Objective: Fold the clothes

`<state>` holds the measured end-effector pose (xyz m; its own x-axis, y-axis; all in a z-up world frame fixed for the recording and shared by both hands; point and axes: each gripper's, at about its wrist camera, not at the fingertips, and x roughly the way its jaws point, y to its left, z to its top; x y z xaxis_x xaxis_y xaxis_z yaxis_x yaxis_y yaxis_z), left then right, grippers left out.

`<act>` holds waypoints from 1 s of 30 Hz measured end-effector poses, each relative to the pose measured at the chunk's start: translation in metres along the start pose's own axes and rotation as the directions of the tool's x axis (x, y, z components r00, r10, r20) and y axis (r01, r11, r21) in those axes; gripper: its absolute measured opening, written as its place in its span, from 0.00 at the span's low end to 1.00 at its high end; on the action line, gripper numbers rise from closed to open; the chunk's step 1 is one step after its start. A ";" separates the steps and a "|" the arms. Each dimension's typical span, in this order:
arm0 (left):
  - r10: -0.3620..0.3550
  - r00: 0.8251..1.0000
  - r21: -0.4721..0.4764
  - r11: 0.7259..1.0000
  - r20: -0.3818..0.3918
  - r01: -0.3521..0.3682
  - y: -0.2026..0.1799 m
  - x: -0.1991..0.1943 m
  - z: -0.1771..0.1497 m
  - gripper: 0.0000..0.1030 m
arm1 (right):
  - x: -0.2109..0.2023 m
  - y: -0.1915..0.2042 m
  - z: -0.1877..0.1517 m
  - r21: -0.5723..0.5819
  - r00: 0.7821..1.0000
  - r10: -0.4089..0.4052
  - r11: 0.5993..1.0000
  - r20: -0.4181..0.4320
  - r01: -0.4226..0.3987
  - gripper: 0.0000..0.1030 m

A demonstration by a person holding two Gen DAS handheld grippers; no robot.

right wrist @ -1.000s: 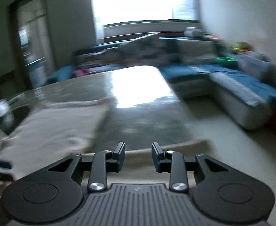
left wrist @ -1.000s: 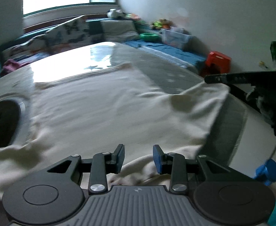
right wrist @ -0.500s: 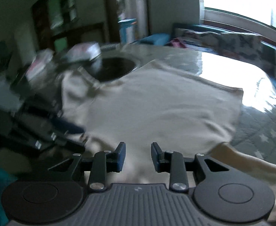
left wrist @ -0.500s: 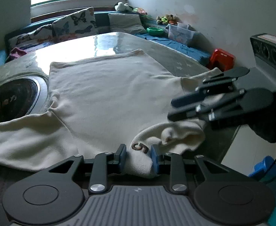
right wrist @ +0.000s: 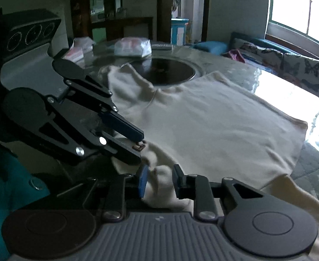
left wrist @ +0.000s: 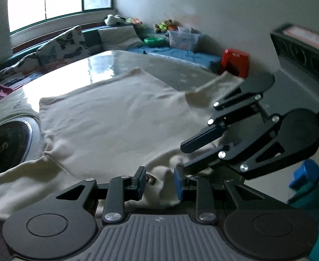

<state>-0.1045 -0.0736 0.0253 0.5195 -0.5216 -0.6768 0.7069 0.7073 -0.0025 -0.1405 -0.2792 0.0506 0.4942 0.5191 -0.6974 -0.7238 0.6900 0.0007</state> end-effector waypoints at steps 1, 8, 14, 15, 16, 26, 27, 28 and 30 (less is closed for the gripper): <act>0.003 1.000 0.014 1.000 0.000 -0.003 -0.002 0.002 -0.001 0.23 | 0.002 0.000 -0.001 0.005 1.000 -0.008 1.000 -0.008 0.008 0.12; 0.006 0.998 0.032 0.999 0.055 -0.008 -0.001 -0.006 0.004 0.00 | -0.008 -0.008 0.002 0.063 0.999 -0.001 0.998 0.034 -0.001 0.01; -0.032 0.999 0.034 0.999 0.039 0.031 -0.001 -0.009 0.002 0.00 | -0.010 -0.005 -0.004 0.030 0.999 0.032 0.999 -0.004 -0.032 0.01; -0.028 0.999 0.025 0.999 0.039 0.027 0.000 -0.007 0.004 0.00 | -0.007 -0.003 -0.006 0.019 0.999 0.038 0.999 -0.020 -0.038 0.01; -0.022 0.999 0.008 1.000 0.046 0.022 0.003 -0.007 0.007 0.01 | -0.006 -0.002 -0.008 0.013 0.999 0.042 0.999 -0.028 -0.041 0.01; -0.023 0.998 -0.062 0.998 0.052 0.026 0.010 0.040 0.028 0.02 | -0.042 -0.041 -0.018 0.208 0.992 -0.118 0.973 0.050 0.105 0.06; -0.035 0.998 -0.048 0.998 0.043 0.037 0.006 0.044 0.026 0.02 | -0.046 -0.049 -0.023 0.244 0.987 -0.156 0.960 0.050 0.139 0.07; -0.041 0.998 -0.036 0.998 0.038 0.043 0.001 0.045 0.024 0.02 | -0.051 -0.058 -0.028 0.282 0.979 -0.198 0.943 0.047 0.177 0.08; -0.041 0.998 -0.013 0.999 0.037 0.042 -0.004 0.043 0.023 0.02 | -0.062 -0.077 -0.042 0.359 0.958 -0.285 0.898 0.033 0.255 0.08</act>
<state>-0.0735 -0.1100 0.0129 0.5073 -0.5675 -0.6485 0.7215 0.6912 -0.0405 -0.1364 -0.3857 0.0638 0.6958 0.3169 -0.6445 -0.3506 0.9331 0.0803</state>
